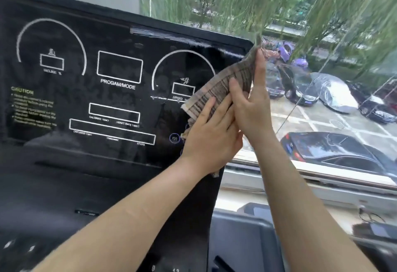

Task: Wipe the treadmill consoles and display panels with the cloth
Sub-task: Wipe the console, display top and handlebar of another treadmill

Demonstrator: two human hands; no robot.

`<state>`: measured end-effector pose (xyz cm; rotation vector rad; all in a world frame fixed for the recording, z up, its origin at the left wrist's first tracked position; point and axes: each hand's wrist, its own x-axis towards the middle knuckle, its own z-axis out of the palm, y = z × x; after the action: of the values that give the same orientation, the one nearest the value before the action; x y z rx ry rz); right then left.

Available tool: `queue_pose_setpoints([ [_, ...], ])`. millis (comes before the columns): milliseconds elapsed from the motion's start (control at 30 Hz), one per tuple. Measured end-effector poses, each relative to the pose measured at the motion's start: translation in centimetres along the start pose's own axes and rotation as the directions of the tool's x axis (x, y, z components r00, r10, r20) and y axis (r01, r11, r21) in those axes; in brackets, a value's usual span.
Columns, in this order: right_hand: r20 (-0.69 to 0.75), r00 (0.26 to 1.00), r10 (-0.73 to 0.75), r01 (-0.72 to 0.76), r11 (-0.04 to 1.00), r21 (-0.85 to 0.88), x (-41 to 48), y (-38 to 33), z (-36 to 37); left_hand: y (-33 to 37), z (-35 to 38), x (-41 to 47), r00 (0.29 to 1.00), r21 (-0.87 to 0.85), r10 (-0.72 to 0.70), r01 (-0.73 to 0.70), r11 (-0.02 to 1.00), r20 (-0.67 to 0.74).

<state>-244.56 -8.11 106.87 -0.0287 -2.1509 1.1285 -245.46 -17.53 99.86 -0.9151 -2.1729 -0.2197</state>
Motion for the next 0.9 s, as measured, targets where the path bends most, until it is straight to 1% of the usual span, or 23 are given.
queue_pose_setpoints([
  [67, 0.02, 0.999, 0.029, -0.028, 0.999, -0.019, -3.4, 1.3, 0.9, 1.1, 0.7, -3.4, 0.999, 0.014, 0.007, -0.008, 1.0, 0.046],
  [133, 0.047, 0.996, 0.082, -0.081, 0.996, -0.026, -7.3, 2.7, 1.6, 2.0, 1.1, -7.0, 0.993, 0.007, 0.049, -0.05, 0.999, 0.106],
  [233, 0.115, 0.963, 0.243, -0.244, 0.97, -0.004, -12.4, 4.6, 2.7, 2.6, 1.3, -11.8, 0.964, 0.004, 0.152, -0.157, 0.988, 0.218],
  [267, 0.118, 0.954, 0.277, -0.275, 0.961, -0.026, -13.5, 5.0, 2.9, 2.6, 1.2, -12.7, 0.956, -0.002, 0.168, -0.173, 0.985, 0.24],
  [300, 0.107, 0.954, 0.281, -0.275, 0.959, -0.068, -13.9, 5.4, 3.0, 2.4, 1.2, -13.0, 0.953, -0.002, 0.18, -0.185, 0.983, 0.245],
  [367, 0.072, 0.962, 0.264, -0.253, 0.959, -0.128, -12.9, 5.0, 2.8, 1.5, 1.0, -12.1, 0.957, 0.015, 0.2, -0.207, 0.978, 0.212],
  [400, 0.055, 0.968, 0.244, -0.236, 0.965, -0.117, -11.6, 4.6, 2.6, 0.8, 0.8, -11.0, 0.962, 0.017, 0.198, -0.205, 0.979, 0.189],
  [500, -0.001, 0.983, 0.186, -0.186, 0.983, 0.001, -6.3, 2.1, 2.3, -1.2, -0.2, -5.7, 0.982, 0.036, 0.144, -0.149, 0.988, 0.12],
  [567, -0.03, 0.988, 0.155, -0.155, 0.988, 0.0, -2.3, 0.2, 1.9, -2.3, -0.9, -1.6, 0.991, 0.063, 0.111, -0.116, 0.991, 0.08],
  [600, -0.031, 0.99, 0.137, -0.138, 0.99, -0.033, -0.2, -0.9, 1.5, -2.8, -1.3, 0.4, 0.994, 0.069, 0.092, -0.096, 0.993, 0.056],
  [667, -0.026, 0.995, 0.1, -0.103, 0.982, -0.157, 3.7, -3.0, 0.7, -3.7, -1.9, 4.0, 0.999, 0.062, 0.05, -0.05, 0.997, -0.005],
  [733, 0.001, 0.999, 0.032, -0.03, 0.939, -0.342, 7.3, -4.6, 0.4, -4.4, -2.6, 6.9, 0.999, 0.066, -0.007, 0.01, 0.998, -0.039],
  [767, 0.042, 0.999, 0.021, -0.001, 0.903, -0.429, 8.9, -5.4, 0.5, -4.9, -3.0, 8.1, 0.998, 0.081, -0.044, 0.046, 0.996, -0.036],
  [833, 0.177, 0.982, 0.06, 0.045, 0.845, -0.533, 11.3, -7.5, 1.6, -6.5, -3.7, 9.8, 0.992, 0.122, -0.125, 0.127, 0.984, -0.023],
  [900, 0.333, 0.937, 0.103, 0.128, 0.786, -0.605, 12.6, -9.3, 3.3, -8.4, -4.6, 10.4, 0.983, 0.107, -0.181, 0.184, 0.977, -0.029],
])
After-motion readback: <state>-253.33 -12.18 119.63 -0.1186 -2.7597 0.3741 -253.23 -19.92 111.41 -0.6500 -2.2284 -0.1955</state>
